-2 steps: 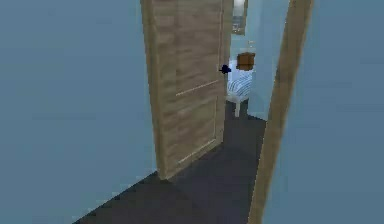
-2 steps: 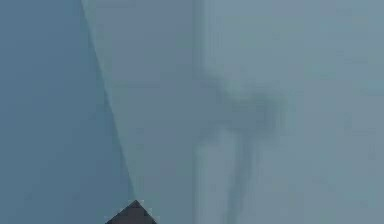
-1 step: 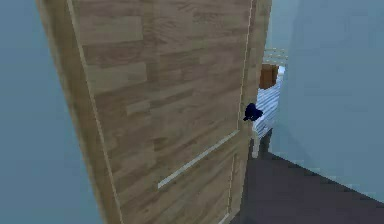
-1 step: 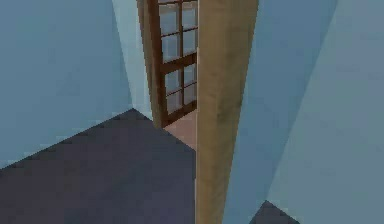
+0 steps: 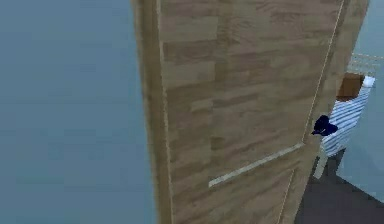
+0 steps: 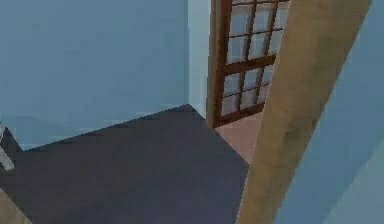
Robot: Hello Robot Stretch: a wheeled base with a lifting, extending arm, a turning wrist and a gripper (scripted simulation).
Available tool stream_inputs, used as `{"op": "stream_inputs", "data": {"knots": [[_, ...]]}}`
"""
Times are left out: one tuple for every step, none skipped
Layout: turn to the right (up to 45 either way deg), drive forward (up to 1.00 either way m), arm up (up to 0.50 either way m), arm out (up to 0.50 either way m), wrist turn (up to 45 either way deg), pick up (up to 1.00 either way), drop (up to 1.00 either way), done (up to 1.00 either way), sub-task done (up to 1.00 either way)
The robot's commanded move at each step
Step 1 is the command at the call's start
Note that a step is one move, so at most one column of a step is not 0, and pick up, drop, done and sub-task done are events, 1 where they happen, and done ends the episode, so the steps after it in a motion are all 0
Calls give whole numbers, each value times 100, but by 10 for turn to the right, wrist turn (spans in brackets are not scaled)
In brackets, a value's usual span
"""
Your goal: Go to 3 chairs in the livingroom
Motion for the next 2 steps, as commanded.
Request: {"op": "stream_inputs", "data": {"knots": [[0,5,0,0,0,0,0,0,0],[450,0,0,0,0,0,0,0,0]]}}
